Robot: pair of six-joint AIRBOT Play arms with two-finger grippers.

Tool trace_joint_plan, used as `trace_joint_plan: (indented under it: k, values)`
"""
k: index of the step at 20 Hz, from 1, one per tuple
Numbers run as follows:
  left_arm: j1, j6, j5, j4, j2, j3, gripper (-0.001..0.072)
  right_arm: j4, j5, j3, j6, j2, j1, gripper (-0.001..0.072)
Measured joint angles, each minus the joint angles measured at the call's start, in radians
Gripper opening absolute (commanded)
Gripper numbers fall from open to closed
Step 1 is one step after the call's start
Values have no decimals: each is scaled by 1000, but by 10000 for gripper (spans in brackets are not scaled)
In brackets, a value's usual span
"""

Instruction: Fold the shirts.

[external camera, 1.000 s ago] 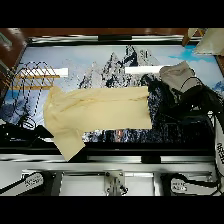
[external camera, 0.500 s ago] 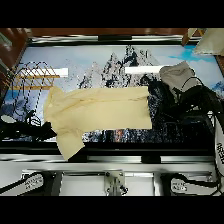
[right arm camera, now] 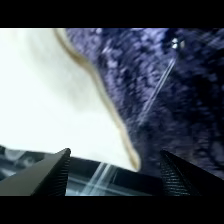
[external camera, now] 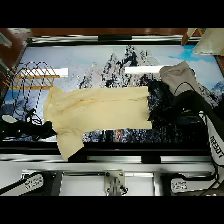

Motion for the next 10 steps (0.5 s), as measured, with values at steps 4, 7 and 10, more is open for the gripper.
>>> trace_joint_plan:
  k: [4, 7, 10]
  values:
    - [-1, 8, -6, 0, 4, 29, 31, 25, 37, -2, -5, -27, 56, 359]
    - [-1, 18, -22, 0, 7, 75, 30, 26, 64, -4, -9, -37, 98, 71]
    - [-1, 63, -75, 0, 34, 176, 29, 16, 65, 23, -30, -16, 128, 70]
